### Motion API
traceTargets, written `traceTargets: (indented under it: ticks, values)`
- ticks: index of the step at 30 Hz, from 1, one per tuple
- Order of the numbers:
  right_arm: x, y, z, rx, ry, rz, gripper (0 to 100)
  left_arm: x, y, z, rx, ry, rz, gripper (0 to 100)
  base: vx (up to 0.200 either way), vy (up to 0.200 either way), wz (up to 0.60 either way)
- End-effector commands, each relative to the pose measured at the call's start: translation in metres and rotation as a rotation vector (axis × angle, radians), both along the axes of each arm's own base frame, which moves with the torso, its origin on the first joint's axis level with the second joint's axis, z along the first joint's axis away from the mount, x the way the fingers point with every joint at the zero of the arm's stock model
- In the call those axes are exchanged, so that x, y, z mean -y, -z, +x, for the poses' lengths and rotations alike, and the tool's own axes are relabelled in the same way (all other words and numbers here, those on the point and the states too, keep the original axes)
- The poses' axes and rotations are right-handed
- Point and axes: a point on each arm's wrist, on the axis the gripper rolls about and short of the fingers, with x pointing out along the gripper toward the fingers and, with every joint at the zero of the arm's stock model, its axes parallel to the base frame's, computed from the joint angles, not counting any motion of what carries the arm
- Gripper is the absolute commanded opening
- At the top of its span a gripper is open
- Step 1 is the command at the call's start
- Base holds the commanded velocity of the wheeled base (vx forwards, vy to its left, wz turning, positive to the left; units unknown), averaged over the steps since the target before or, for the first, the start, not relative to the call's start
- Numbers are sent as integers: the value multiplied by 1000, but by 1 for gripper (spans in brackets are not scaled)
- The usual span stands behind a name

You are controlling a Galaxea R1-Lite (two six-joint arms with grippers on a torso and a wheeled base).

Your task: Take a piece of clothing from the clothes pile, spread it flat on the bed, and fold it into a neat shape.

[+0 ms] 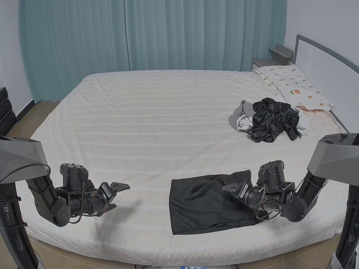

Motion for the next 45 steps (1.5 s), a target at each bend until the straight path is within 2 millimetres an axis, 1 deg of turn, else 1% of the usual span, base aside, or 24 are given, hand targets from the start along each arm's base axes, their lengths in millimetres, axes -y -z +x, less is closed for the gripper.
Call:
traceTargets:
  ticks: [1,3,6,7,9,13,15,17,22,26,28,31,35,37,42,45]
  values:
    - [-3,5,7,-6,9,10,100,0,3,1,-8,0,2,100,0,0,0]
    - [-4,6,9,-5,9,15,100,0,3,1,-7,-1,1,100,0,0,0]
    - [-7,16,16,-34,9,1,100,0,3,1,-9,-1,1,100,0,0,0]
    - [-7,16,17,-35,9,0,100,0,3,1,-9,-1,1,100,0,0,0]
    - [-11,17,26,-42,13,-3,100,0,3,1,-11,-2,0,100,0,0,0]
    - [-7,10,45,2,53,18,100,0,4,1,-13,-2,1,100,0,0,0]
    - [-5,7,49,17,64,23,100,0,4,1,-13,-2,1,100,0,0,0]
    - [1,0,57,44,90,31,100,0,4,1,-13,-2,1,100,0,0,0]
    - [21,-7,66,69,153,35,100,0,4,1,-11,-2,0,100,0,0,0]
    - [37,-6,77,85,205,38,100,0,4,1,-11,-2,0,100,0,0,0]
    - [47,0,84,85,233,39,100,0,4,1,-12,-3,-1,100,0,0,0]
    - [55,7,91,84,256,36,100,0,4,1,-13,-3,0,100,0,0,0]
    - [59,11,91,80,264,35,100,0,4,1,-13,-3,0,100,0,0,0]
    - [60,14,87,66,253,33,100,0,4,1,-12,-3,-1,100,0,0,0]
    - [61,11,86,71,252,29,100,0,4,1,-13,-3,0,100,0,0,0]
    - [65,11,86,88,236,-10,100,0,4,1,-13,-3,0,100,0,0,0]
